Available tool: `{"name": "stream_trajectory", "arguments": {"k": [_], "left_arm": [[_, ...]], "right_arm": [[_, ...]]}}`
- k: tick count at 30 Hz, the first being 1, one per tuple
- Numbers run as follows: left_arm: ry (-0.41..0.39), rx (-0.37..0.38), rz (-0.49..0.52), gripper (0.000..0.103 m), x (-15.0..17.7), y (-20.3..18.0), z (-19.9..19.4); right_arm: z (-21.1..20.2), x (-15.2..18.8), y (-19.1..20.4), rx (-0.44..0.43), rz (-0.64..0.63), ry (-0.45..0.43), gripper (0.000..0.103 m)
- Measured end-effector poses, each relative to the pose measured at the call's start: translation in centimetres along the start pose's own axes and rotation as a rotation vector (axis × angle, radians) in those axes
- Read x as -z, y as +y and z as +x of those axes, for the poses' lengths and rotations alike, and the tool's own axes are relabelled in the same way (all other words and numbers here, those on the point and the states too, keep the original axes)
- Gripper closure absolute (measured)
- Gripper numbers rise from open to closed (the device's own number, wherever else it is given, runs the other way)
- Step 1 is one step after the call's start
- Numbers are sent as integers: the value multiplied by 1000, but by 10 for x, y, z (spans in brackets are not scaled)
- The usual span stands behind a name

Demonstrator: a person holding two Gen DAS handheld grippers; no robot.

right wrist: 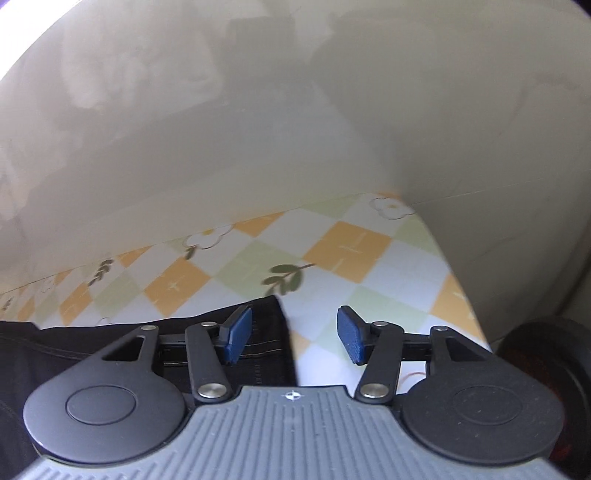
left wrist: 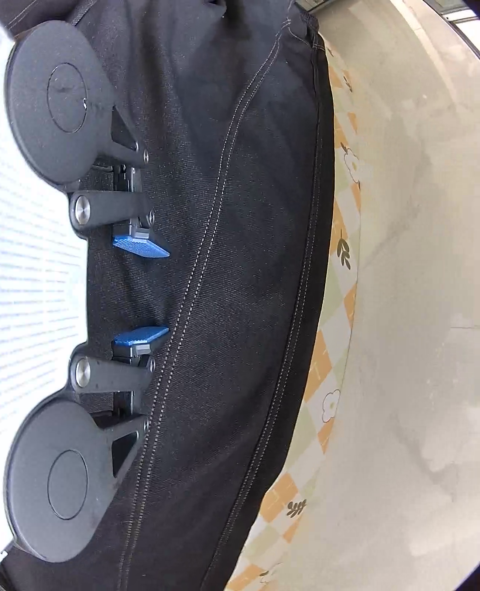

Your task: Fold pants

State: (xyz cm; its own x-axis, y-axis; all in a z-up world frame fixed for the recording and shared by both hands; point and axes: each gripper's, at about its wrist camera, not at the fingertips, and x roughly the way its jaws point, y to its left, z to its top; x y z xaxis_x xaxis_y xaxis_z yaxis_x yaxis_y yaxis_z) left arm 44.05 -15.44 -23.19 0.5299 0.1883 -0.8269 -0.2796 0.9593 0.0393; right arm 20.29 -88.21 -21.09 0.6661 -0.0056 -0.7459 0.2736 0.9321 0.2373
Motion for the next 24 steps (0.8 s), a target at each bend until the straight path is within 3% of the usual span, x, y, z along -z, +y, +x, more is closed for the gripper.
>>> {"name": "stream_trajectory", "arguments": {"k": [3, 4, 5, 6, 8, 13, 17, 21, 24], "left_arm": [[4, -4, 1, 60, -5, -3, 5], [5, -4, -1, 60, -6, -3, 6], [7, -4, -4, 60, -7, -2, 7], [9, -4, -7, 60, -9, -2, 8], [10, -6, -8, 60, -10, -2, 8], [5, 7, -10, 60, -15, -15, 7], [2, 41, 25, 60, -23, -36, 14], [-3, 82, 51, 60, -27, -58, 16], [-1, 108, 83, 55, -22, -71, 14]], "right_arm": [[11, -2, 9, 8, -43, 26, 48], [13, -2, 13, 19, -67, 32, 52], [14, -2, 19, 47, -107, 37, 67], [16, -3, 24, 62, -147, 52, 90], [14, -5, 34, 113, -207, 38, 100], [11, -11, 34, 244, -225, -19, 102], [17, -17, 15, 333, -200, -5, 102], [19, -18, -6, 387, -159, -4, 102], [13, -19, -13, 379, -126, -4, 99]]}}
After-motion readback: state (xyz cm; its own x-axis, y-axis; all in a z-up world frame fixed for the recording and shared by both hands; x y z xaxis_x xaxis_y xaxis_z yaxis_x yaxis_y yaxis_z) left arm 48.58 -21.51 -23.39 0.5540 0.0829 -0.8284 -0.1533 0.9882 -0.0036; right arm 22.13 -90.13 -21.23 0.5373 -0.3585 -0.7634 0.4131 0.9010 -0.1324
